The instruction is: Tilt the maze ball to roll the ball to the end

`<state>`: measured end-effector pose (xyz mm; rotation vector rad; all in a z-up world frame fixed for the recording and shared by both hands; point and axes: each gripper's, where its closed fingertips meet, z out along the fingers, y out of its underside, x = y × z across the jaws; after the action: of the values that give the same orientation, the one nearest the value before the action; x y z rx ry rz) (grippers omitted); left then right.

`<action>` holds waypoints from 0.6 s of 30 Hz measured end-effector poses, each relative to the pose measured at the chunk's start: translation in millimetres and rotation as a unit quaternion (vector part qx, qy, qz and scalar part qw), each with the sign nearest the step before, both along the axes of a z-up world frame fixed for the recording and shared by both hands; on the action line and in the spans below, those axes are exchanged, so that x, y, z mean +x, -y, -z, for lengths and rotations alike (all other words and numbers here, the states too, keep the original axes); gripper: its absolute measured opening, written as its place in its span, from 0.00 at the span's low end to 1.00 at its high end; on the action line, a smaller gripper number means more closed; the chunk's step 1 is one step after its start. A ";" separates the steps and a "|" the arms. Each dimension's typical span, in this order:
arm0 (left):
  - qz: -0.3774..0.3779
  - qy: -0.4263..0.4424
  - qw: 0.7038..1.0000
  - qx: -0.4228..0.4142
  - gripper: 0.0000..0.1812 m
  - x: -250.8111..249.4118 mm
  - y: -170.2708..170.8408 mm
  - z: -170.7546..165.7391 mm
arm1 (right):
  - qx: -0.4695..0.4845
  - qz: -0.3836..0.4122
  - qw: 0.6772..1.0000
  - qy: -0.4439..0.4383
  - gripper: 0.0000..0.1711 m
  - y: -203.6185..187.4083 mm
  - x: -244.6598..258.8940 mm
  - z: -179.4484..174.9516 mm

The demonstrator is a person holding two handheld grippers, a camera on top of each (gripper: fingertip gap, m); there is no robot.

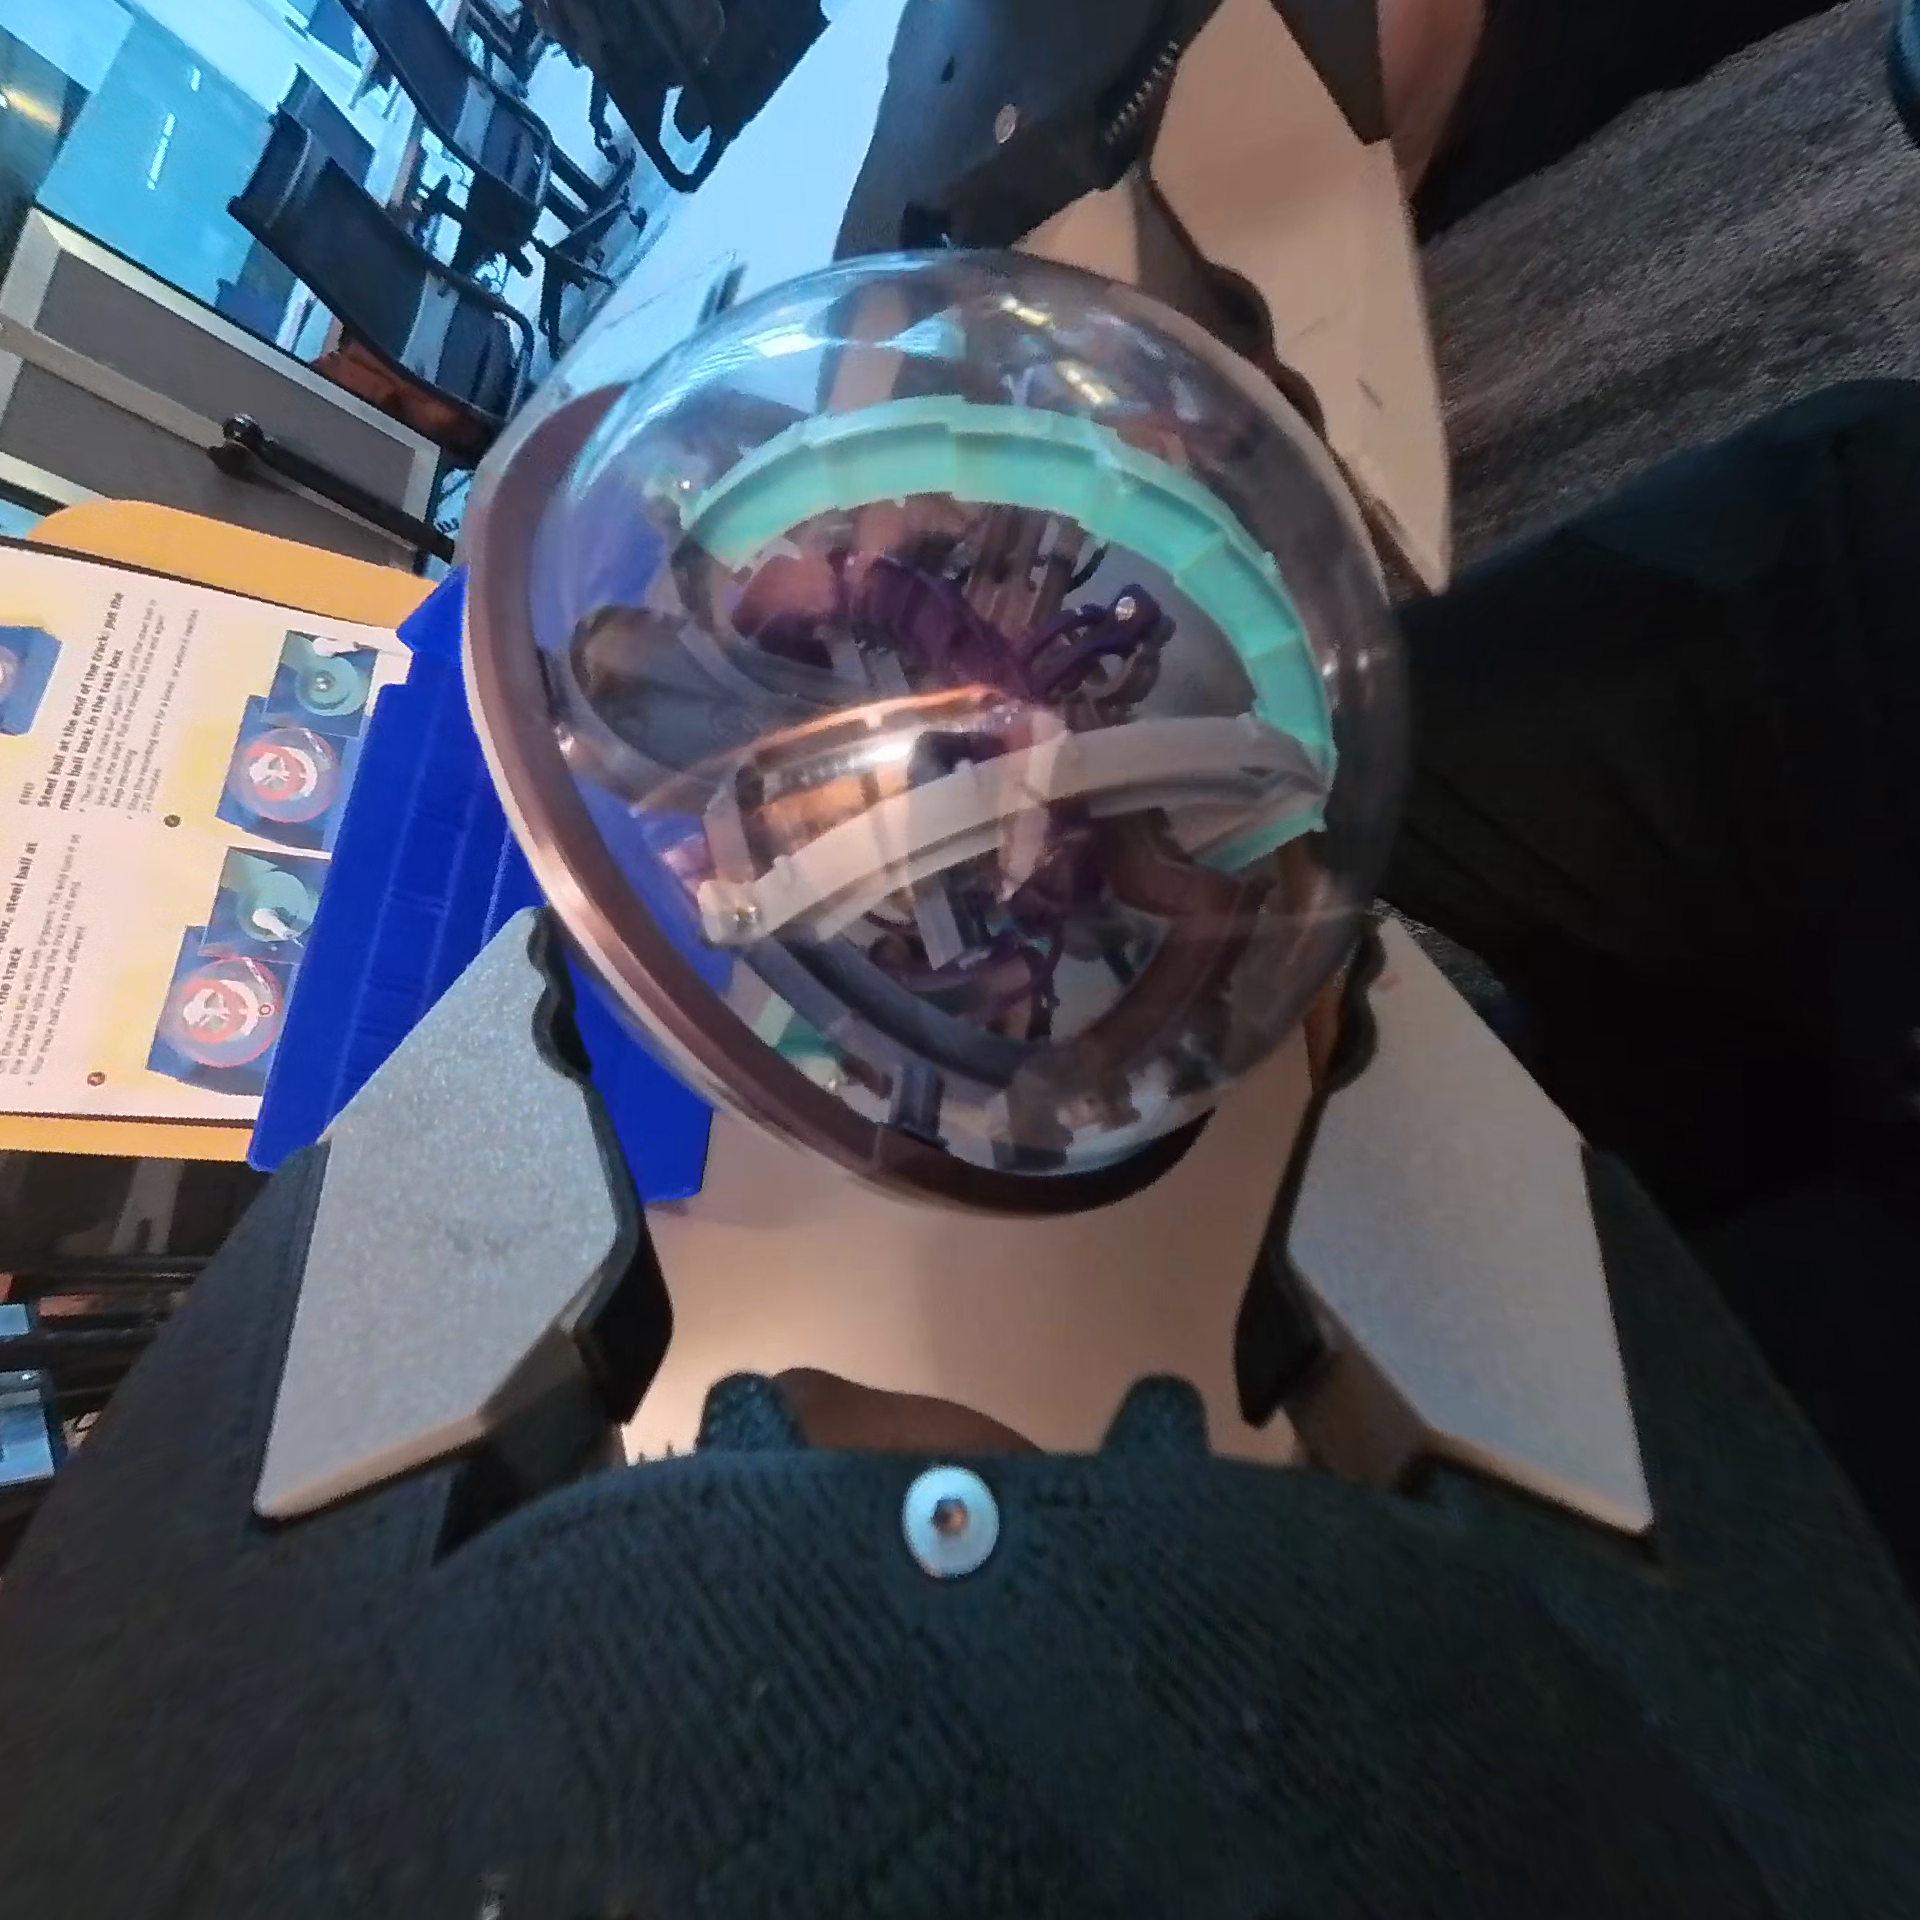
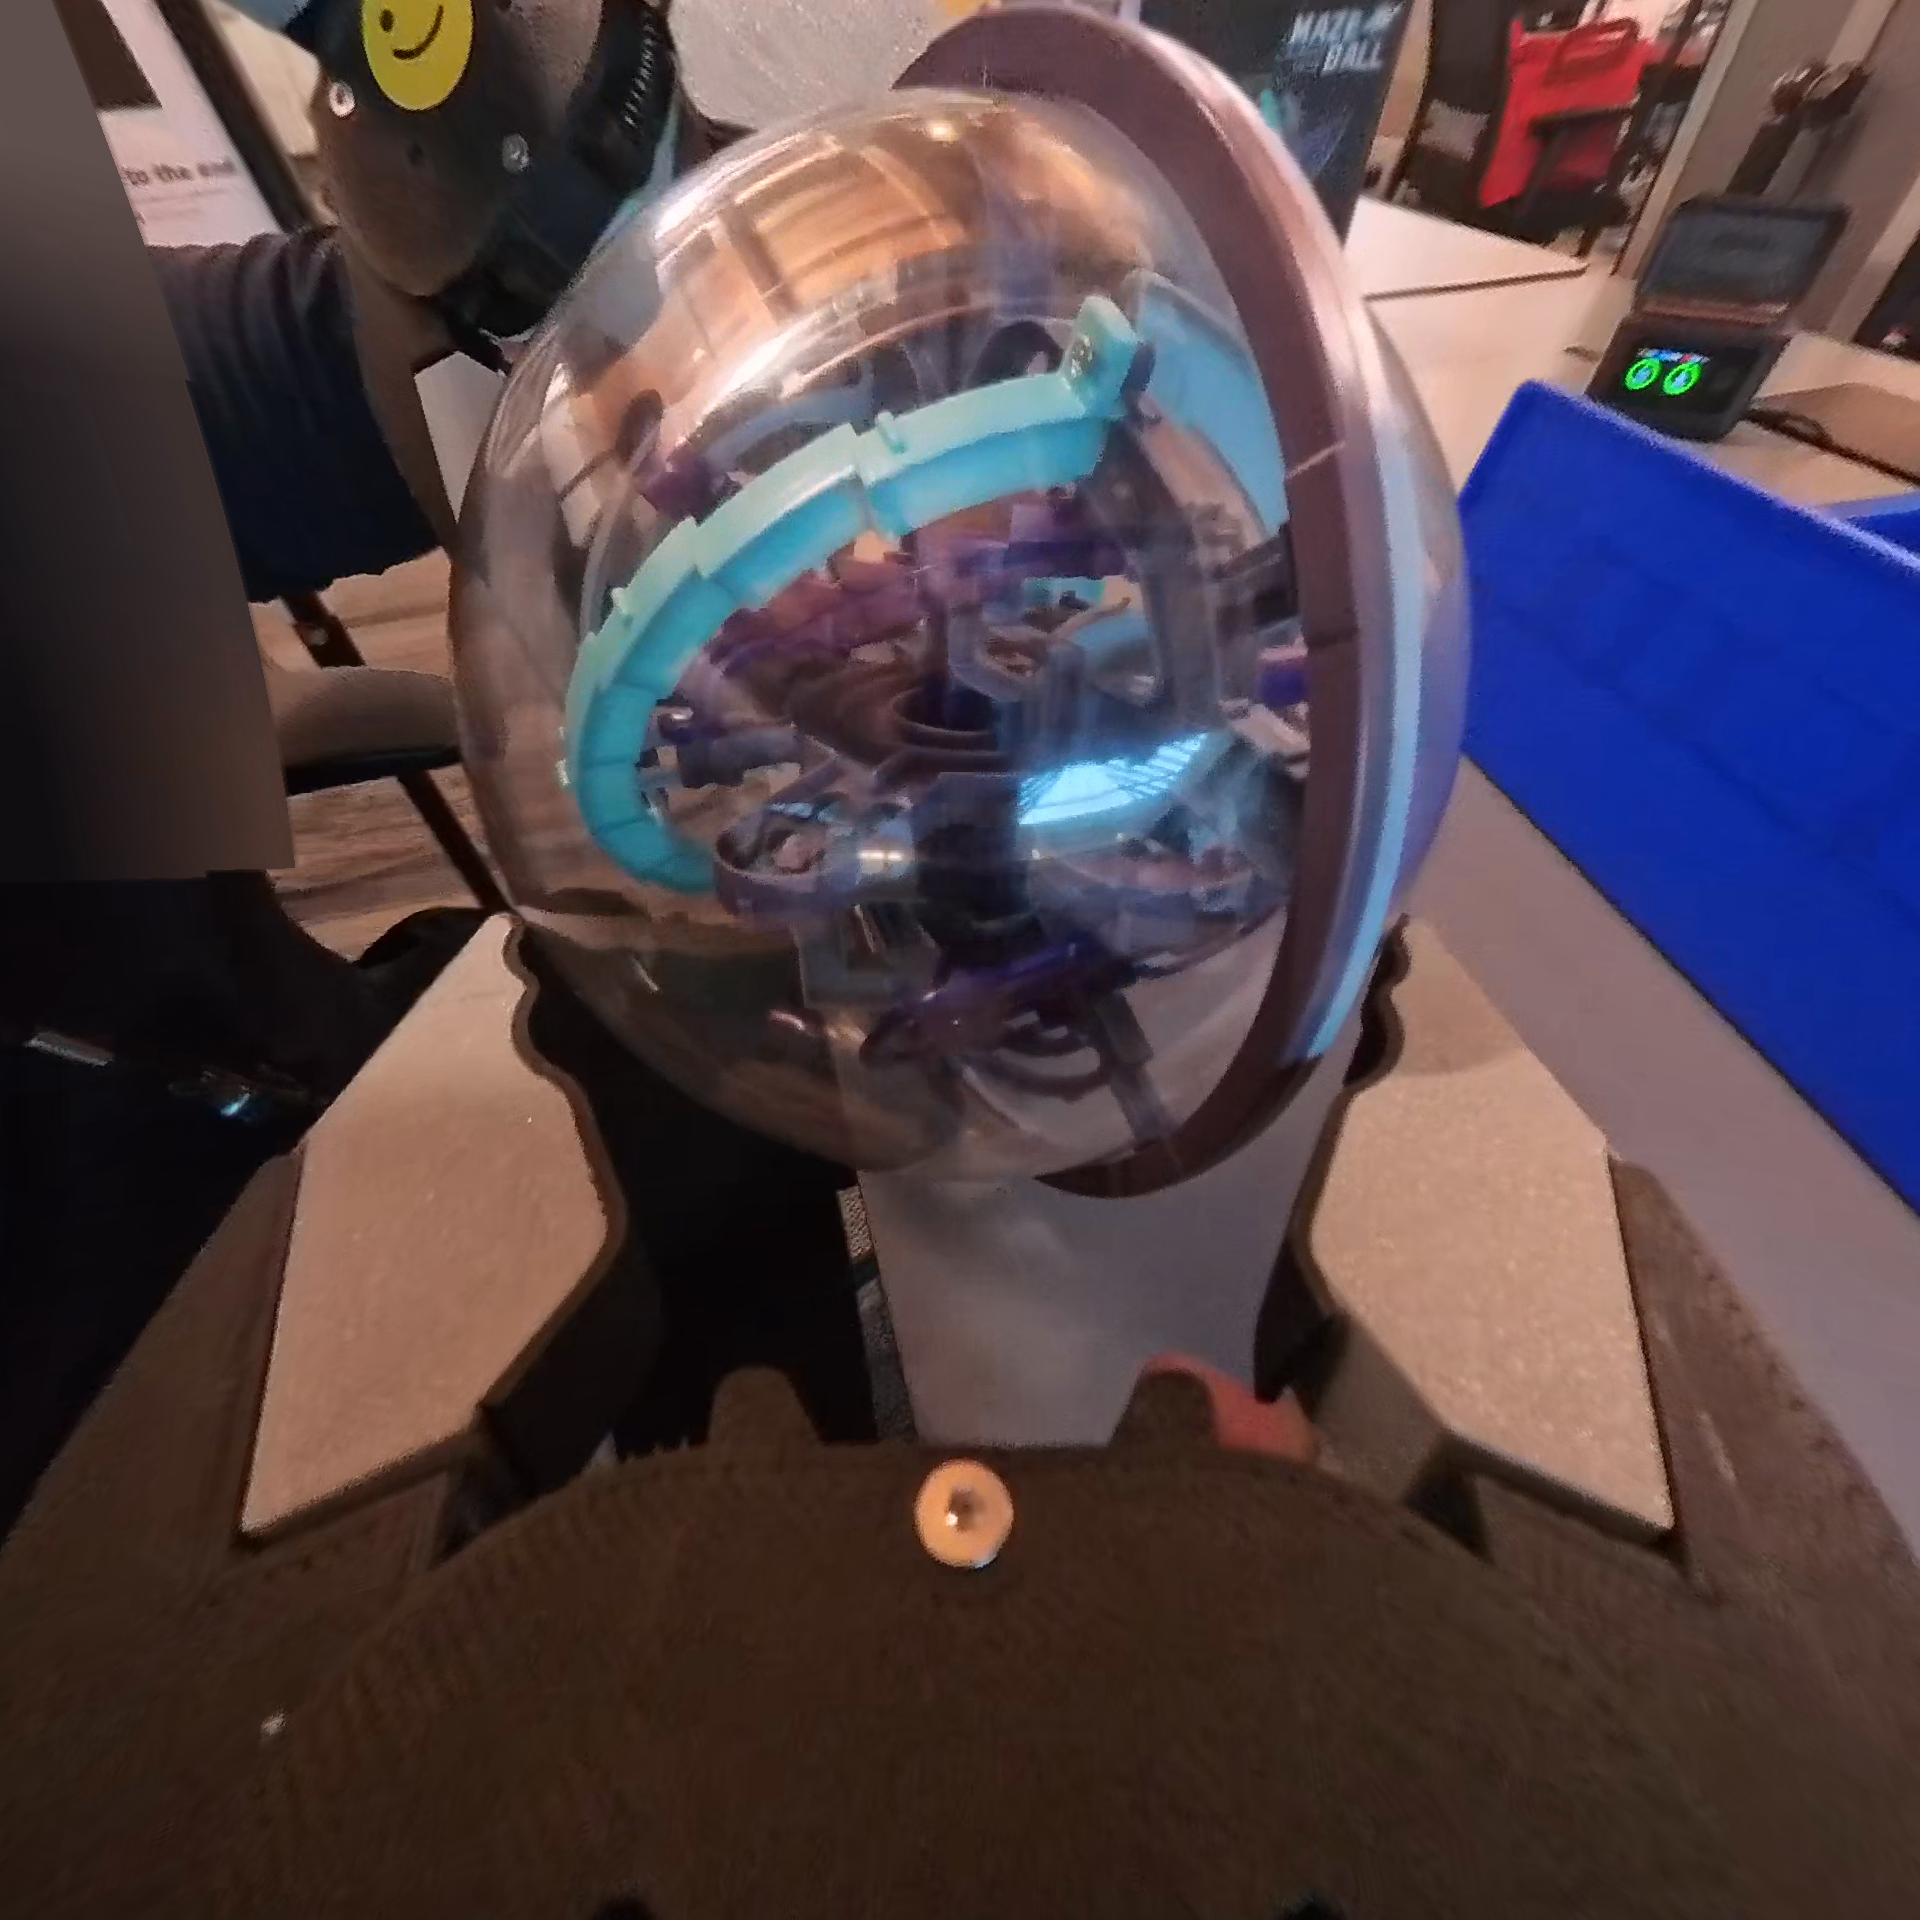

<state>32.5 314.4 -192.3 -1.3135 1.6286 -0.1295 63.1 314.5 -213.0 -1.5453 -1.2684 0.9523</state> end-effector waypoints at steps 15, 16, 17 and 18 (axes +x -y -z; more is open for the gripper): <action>-0.020 0.033 0.999 -0.012 0.71 4.0 -5.1 -6.2 | 0.024 0.033 0.998 -0.048 0.80 -18.4 30.0 -33.0; -0.017 0.037 0.999 -0.013 0.71 5.1 -4.6 -7.1 | 0.017 0.029 0.998 -0.046 0.78 -14.4 29.6 -32.5; -0.015 0.039 0.999 -0.015 0.70 6.4 -4.3 -7.6 | 0.014 0.030 0.999 -0.038 0.77 -11.9 28.8 -30.3; -0.014 0.041 0.999 -0.017 0.70 7.7 -4.3 -7.9 | 0.020 0.036 0.999 -0.030 0.76 -10.9 27.9 -28.1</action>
<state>40.2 318.7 -184.5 -1.3389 1.5445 -0.1938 91.1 325.4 -184.9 -1.5101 -1.1762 0.9145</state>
